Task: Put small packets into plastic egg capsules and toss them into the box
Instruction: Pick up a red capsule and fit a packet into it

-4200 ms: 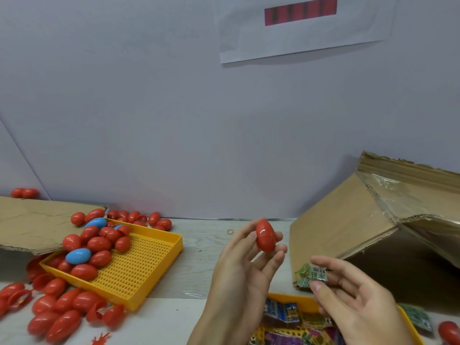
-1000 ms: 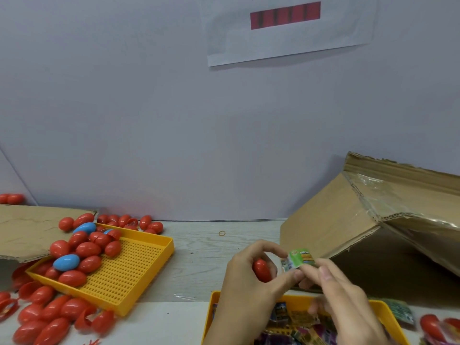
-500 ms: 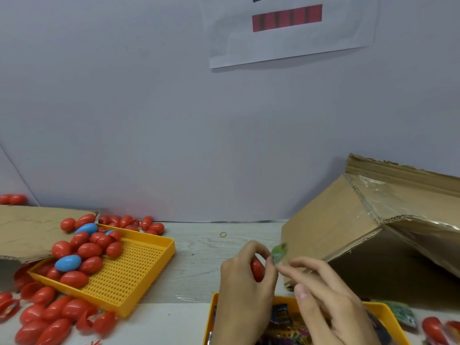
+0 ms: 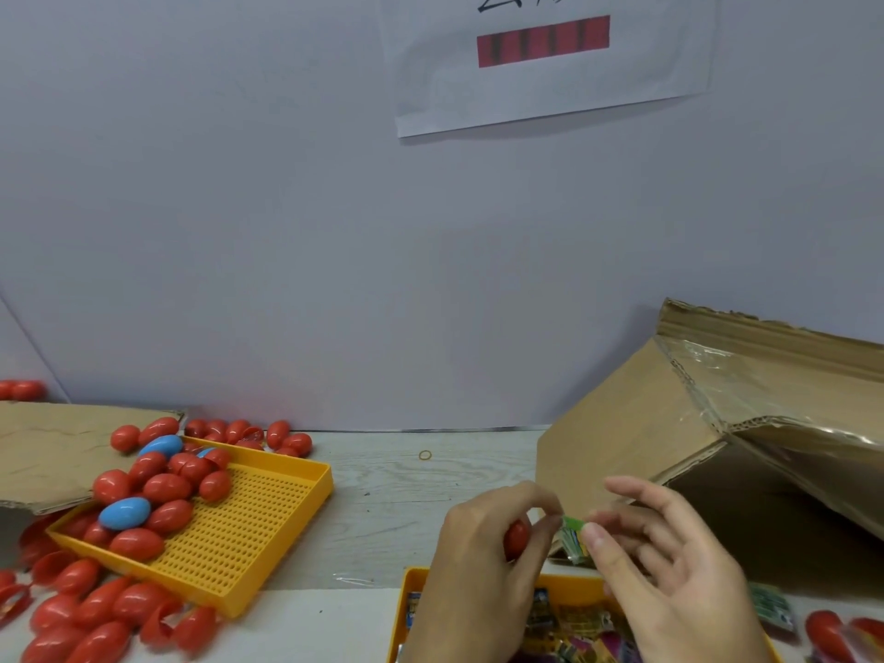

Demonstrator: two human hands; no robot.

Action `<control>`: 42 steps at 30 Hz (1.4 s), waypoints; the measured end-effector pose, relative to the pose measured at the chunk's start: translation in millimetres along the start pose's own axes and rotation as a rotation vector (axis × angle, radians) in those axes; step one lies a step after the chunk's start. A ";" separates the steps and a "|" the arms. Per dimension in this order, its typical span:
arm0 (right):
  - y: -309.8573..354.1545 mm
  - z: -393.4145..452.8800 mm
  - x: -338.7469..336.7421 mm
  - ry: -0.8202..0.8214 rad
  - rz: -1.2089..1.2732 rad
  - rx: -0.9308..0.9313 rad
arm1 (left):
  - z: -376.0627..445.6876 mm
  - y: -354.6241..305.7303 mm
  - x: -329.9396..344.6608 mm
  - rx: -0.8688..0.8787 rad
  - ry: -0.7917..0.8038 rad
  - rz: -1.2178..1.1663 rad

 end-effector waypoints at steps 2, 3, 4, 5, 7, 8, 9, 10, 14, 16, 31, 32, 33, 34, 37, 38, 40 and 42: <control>-0.8 1.0 -1.8 -0.007 0.033 0.007 | -0.3 0.6 0.0 -0.004 -0.002 -0.002; -1.5 1.3 -2.2 -0.001 0.047 0.020 | -0.3 0.5 -0.1 -0.001 -0.003 -0.001; -2.7 1.8 -1.9 0.013 0.056 0.035 | -0.3 0.4 -0.5 0.001 -0.009 0.002; -3.8 2.4 -1.2 0.032 0.060 0.049 | -0.3 0.6 -1.4 0.003 -0.023 0.005; -5.7 2.9 1.1 0.074 0.061 0.073 | -0.1 1.8 -4.1 0.003 -0.058 0.005; -6.3 2.5 2.5 0.097 0.064 0.083 | 0.1 2.3 -5.1 0.003 -0.069 0.003; -6.4 1.8 4.4 0.120 0.074 0.091 | 0.0 2.4 -5.4 0.004 -0.071 0.001; -6.0 0.5 6.2 0.142 0.088 0.096 | 0.0 2.3 -4.7 0.005 -0.064 0.001; 0.9 -2.8 9.1 0.162 0.187 0.091 | -0.6 0.2 0.4 0.018 -0.008 -0.012; 0.5 -2.0 7.6 0.151 0.204 0.097 | -0.7 -0.2 0.8 0.017 0.001 -0.024; -2.8 -2.1 6.9 0.123 0.060 0.132 | 0.3 3.7 -7.0 -0.084 -0.096 -0.211; -2.9 -1.8 7.0 0.128 0.046 0.135 | 0.4 3.3 -6.9 -0.079 -0.094 -0.212; -2.8 -1.9 7.4 0.135 0.033 0.138 | 0.6 2.9 -6.9 -0.076 -0.093 -0.215; -2.8 -2.1 7.3 0.139 0.025 0.140 | 0.6 2.4 -6.9 -0.074 -0.091 -0.218; -1.3 -3.0 6.7 0.124 0.031 0.131 | 0.8 2.2 -7.2 -0.078 -0.094 -0.218; -0.7 -3.2 6.7 0.120 0.036 0.131 | 0.8 2.7 -7.4 -0.084 -0.099 -0.218; -0.3 -3.6 7.6 0.127 0.033 0.140 | 0.7 3.7 -7.6 -0.095 -0.108 -0.219; -0.9 -3.2 8.3 0.140 0.009 0.145 | 0.6 3.1 -7.8 -0.095 -0.104 -0.213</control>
Point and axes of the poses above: each hand's wrist, its own z-axis towards the middle knuckle, its own x-axis out of the palm, y = z × x, the point moved 6 cm from there along z, towards the middle knuckle, and after that the axes turned 1 degree about y, right-handed, at the moved point
